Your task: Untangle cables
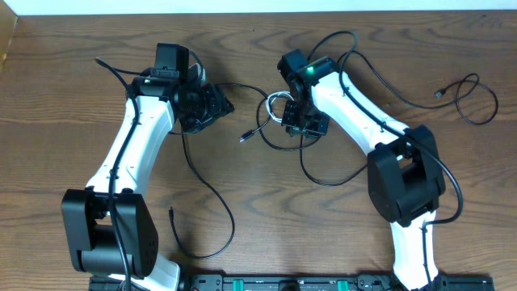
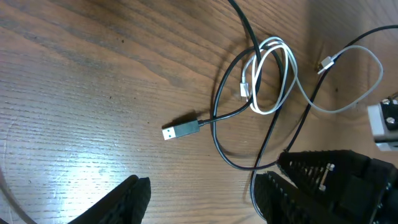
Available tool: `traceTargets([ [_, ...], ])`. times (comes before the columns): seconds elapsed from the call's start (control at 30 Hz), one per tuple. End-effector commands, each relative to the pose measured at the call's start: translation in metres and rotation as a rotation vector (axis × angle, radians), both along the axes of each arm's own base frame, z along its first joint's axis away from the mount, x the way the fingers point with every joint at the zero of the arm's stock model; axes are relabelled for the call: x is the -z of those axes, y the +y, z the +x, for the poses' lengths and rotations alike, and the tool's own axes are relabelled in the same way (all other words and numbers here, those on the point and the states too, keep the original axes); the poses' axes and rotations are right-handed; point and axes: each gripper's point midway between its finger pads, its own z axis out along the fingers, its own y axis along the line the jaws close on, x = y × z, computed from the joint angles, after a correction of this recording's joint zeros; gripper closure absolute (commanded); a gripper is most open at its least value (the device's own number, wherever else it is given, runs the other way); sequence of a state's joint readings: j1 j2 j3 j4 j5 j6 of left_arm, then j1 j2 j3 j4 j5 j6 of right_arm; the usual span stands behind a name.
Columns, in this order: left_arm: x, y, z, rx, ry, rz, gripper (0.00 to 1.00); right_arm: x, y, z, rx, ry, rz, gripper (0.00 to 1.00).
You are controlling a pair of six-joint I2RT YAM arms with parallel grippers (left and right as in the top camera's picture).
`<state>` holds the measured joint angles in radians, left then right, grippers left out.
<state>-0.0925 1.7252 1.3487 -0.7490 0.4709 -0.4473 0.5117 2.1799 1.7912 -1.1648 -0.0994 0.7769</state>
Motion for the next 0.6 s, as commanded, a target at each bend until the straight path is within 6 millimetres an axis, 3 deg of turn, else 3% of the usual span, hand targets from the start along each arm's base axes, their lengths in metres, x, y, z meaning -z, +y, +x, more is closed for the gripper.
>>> traceTargets([
  [0.0, 0.001, 0.003, 0.0, 0.002, -0.001, 0.014, 0.4, 0.003, -0.009, -0.005, 0.088, 0.011, -0.045, 0.69],
  [0.13, 0.001, 0.003, 0.0, 0.002, -0.001, 0.014, 0.4, 0.018, -0.017, -0.021, 0.182, 0.06, -0.091, 0.71],
  [0.27, 0.001, 0.003, 0.0, 0.002, 0.0, 0.014, 0.4, 0.03, -0.025, -0.033, 0.232, 0.1, -0.125, 0.62],
  [0.4, 0.001, 0.003, 0.0, 0.002, -0.001, 0.014, 0.4, 0.047, -0.027, -0.035, 0.269, 0.092, -0.121, 0.62],
  [0.47, 0.001, 0.003, 0.0, 0.002, -0.001, 0.014, 0.4, 0.056, -0.024, -0.03, 0.269, 0.063, -0.1, 0.68],
  [0.5, 0.001, 0.003, 0.0, 0.002, -0.001, 0.015, 0.4, 0.059, -0.024, -0.026, 0.265, 0.042, -0.098, 0.78],
  [0.57, 0.001, 0.003, 0.0, 0.002, -0.001, 0.014, 0.4, 0.06, -0.03, -0.023, 0.265, 0.017, -0.127, 0.89],
])
